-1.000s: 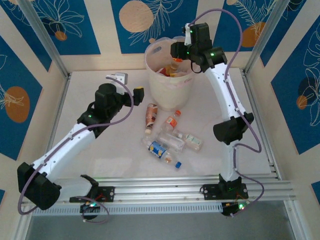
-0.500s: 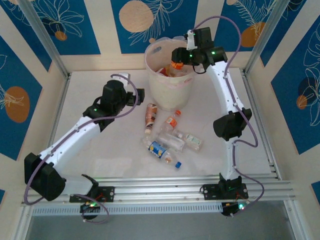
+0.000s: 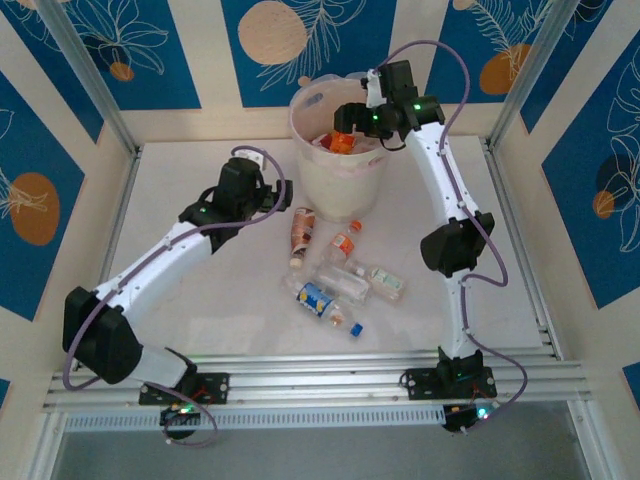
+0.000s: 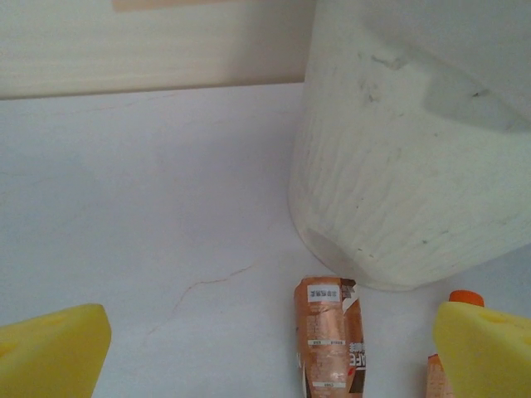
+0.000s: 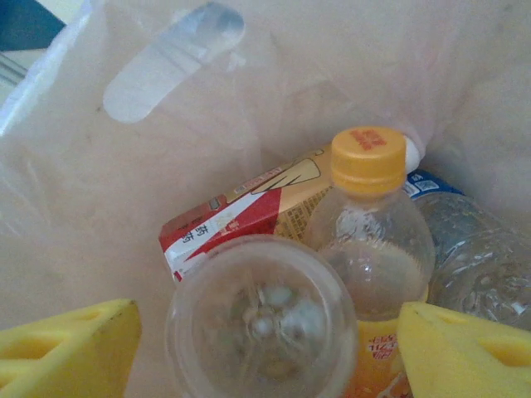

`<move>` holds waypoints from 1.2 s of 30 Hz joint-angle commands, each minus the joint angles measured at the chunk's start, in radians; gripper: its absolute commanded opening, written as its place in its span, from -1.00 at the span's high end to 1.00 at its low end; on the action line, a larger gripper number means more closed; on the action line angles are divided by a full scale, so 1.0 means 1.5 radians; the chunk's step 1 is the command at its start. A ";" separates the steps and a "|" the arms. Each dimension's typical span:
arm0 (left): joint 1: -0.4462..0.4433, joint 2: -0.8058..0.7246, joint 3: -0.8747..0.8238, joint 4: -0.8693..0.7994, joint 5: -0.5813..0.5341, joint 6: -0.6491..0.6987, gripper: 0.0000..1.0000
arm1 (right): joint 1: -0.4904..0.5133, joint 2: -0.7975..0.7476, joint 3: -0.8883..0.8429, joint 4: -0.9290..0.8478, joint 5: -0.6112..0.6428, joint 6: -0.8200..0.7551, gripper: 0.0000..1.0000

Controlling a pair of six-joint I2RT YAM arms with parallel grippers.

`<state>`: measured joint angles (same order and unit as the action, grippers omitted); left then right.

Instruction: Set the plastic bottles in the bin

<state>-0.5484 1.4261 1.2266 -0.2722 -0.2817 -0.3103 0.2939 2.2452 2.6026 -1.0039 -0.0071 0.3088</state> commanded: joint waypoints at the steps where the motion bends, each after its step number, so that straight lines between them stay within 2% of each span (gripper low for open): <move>1: -0.003 0.012 0.025 -0.015 0.001 -0.014 -0.99 | -0.002 0.008 0.036 -0.025 0.013 -0.008 -0.71; 12: -0.003 0.042 0.011 -0.033 0.021 -0.015 -0.99 | -0.002 -0.041 0.050 -0.021 0.022 -0.015 -0.82; 21: -0.004 0.063 -0.044 0.001 0.097 -0.057 -0.89 | 0.006 -0.116 0.026 -0.011 0.034 -0.028 -0.97; 30: -0.010 0.107 -0.095 0.058 0.157 -0.105 -0.82 | 0.030 -0.246 -0.102 0.029 0.091 -0.040 -0.99; 36: -0.021 0.157 -0.081 0.062 0.157 -0.117 -0.94 | 0.055 -0.364 -0.259 0.098 0.147 -0.037 -0.98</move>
<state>-0.5617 1.6314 1.0931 -0.2031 -0.0689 -0.4656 0.3611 1.7626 2.2845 -0.9192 0.1513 0.2642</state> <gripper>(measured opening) 0.969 0.992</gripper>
